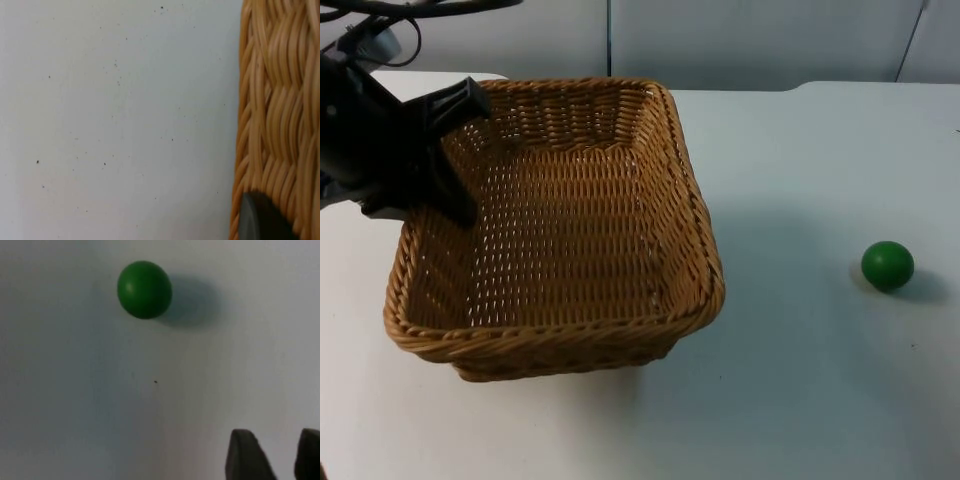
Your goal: Pick up the basket with the left hand and place the ball into the basket with the right hand.
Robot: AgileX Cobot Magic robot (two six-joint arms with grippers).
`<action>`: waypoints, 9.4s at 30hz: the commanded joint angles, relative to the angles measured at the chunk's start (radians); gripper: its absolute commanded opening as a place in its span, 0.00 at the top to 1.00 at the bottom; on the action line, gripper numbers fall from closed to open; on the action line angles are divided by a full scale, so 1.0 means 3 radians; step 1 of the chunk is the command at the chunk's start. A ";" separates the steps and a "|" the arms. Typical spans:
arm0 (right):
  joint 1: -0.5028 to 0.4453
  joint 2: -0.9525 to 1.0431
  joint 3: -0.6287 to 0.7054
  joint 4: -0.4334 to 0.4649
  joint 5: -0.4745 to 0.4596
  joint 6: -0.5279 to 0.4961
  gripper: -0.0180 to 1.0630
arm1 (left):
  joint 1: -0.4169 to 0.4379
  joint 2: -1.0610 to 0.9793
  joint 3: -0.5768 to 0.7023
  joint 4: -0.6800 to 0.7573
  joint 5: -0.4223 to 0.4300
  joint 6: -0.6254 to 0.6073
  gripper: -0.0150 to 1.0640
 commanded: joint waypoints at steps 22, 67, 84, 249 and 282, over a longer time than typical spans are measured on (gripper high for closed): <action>0.0597 0.1371 -0.0620 -0.0080 -0.0911 0.0137 0.37 | -0.0001 -0.0059 0.0009 -0.0082 0.0045 0.0008 0.99; 0.1147 0.1567 -0.2265 0.0174 -0.0010 -0.0707 0.99 | -0.0001 -0.0059 0.0009 -0.0155 0.0106 0.0008 0.99; 0.1953 0.1670 -0.2823 0.1170 0.0725 -0.1542 0.99 | -0.0001 -0.0059 0.0009 -0.0236 0.0106 0.0102 0.99; 0.1956 -0.0293 -0.3321 -0.0815 0.1710 0.0316 0.99 | 0.0301 -0.5268 0.1235 0.2860 0.1276 -0.0956 0.99; 0.1956 -0.4537 0.0625 -0.0333 0.1259 0.0188 0.99 | 0.0301 -0.6097 0.1268 0.2699 0.1479 -0.0860 0.99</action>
